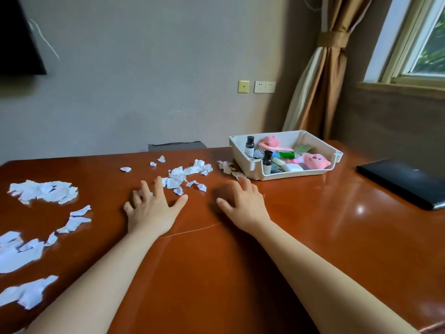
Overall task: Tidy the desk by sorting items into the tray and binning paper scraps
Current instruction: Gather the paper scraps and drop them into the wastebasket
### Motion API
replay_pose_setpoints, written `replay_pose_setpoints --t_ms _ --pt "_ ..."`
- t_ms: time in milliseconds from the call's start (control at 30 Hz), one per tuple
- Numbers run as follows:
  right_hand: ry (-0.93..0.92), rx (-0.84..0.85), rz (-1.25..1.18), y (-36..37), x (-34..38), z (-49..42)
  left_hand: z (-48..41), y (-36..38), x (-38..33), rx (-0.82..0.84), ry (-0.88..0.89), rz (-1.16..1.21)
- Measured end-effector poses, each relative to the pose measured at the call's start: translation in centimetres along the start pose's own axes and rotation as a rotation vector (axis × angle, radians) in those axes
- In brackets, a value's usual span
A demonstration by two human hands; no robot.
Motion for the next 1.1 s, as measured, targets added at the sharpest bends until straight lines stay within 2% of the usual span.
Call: replay_pose_setpoints --t_ms 267,533,700,867,1000,1100 --pt "-0.016 0.001 0.016 2.2 0.8 -6.6 -3.6 1.0 -0.7 0.033 0.085 0.027" --pt "0.036 0.123 -0.068 4.3 1.1 -11.4 -6.8 1.6 -1.6 0.038 0.173 0.07" --pt "-0.055 0.187 -0.183 5.8 1.8 -14.0 -7.3 1.9 -2.0 0.047 0.237 0.106" --pt "-0.225 0.175 -0.012 5.8 4.2 -14.8 -7.3 1.7 -2.4 0.03 0.286 0.171" --pt "-0.331 0.124 -0.182 4.9 5.3 -13.9 -7.3 1.0 -2.4 -0.015 0.288 0.217" --pt "-0.284 0.118 -0.315 4.5 5.1 -13.0 -6.9 0.0 -2.3 -0.074 0.284 0.258"
Point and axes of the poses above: each hand's wrist, its own z-axis away from the middle knuckle, its own y-axis out of the palm, x = y × z, the point moved 8 cm from there along -z, towards the middle knuckle, and after that the axes turned 3 degrees about z, right-handed, at the moved point
